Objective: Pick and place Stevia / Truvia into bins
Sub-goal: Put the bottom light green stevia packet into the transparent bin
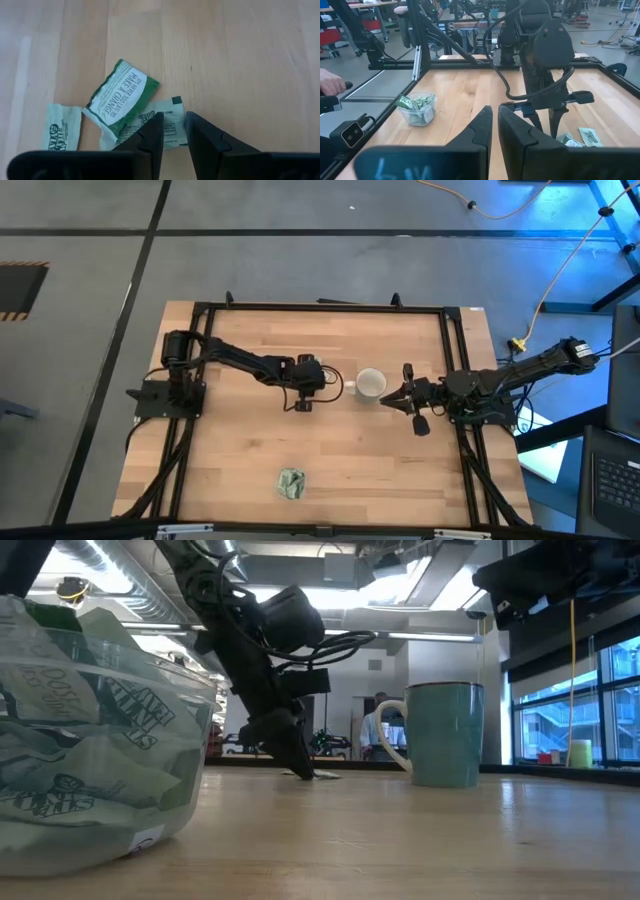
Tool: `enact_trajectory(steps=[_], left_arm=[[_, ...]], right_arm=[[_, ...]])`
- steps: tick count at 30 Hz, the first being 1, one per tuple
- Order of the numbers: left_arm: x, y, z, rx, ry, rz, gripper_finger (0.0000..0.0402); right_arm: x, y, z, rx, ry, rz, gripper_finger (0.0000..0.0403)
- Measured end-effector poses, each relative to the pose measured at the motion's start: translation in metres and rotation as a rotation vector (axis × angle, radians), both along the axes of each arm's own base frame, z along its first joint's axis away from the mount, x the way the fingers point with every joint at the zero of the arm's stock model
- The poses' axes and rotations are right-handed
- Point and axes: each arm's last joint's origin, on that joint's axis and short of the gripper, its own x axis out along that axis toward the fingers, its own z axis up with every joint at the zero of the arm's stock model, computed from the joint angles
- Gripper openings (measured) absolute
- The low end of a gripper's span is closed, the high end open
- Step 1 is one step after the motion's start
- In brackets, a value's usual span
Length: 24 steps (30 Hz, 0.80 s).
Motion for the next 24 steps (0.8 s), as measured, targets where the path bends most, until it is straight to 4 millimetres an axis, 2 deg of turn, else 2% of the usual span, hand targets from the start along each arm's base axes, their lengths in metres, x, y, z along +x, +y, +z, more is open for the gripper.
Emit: enact_trajectory(steps=[5,13,16,19,24], left_arm=[[-0.001,0.0,-0.001,-0.023,0.014,0.014,0.0063],[-0.002,-0.001,-0.002,-0.056,0.013,0.007,0.0009],[-0.002,-0.002,-0.001,-0.06,0.01,0.002,0.0007],[-0.005,-0.005,0.005,-0.08,0.009,-0.017,0.0007],[-0.012,-0.013,0.023,-0.246,-0.019,-0.081,0.0004]], right_arm=[[0.0,0.0,0.0,0.003,0.001,0.0,0.0035],[0.0,0.0,0.0,0.022,0.003,-0.003,0.0035],[0.0,0.0,0.0,0.022,0.004,-0.003,0.0035],[0.0,0.0,0.0,0.022,0.004,-0.003,0.0035],[0.0,0.0,0.0,0.022,0.004,-0.003,0.0035]])
